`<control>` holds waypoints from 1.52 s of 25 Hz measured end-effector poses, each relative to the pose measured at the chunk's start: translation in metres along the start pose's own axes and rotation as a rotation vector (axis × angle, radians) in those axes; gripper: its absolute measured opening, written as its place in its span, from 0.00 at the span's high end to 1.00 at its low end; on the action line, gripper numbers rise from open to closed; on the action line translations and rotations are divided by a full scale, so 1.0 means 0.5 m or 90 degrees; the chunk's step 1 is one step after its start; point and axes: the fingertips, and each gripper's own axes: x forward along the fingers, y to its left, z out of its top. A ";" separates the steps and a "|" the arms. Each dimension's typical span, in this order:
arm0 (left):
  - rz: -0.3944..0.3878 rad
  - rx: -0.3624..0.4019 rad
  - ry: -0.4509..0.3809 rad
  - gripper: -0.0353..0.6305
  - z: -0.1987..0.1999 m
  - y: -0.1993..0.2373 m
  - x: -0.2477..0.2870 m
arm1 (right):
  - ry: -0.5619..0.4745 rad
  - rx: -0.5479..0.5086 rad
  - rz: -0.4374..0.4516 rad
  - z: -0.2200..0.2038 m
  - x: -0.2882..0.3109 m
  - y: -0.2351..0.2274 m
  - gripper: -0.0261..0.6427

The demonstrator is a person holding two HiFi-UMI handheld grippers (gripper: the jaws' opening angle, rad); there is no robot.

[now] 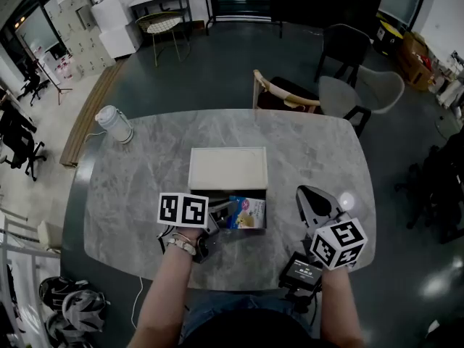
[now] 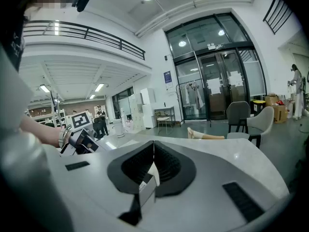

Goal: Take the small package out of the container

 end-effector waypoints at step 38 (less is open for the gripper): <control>0.156 0.387 -0.508 0.82 0.141 -0.192 -0.321 | -0.098 -0.050 0.072 0.097 -0.047 0.123 0.92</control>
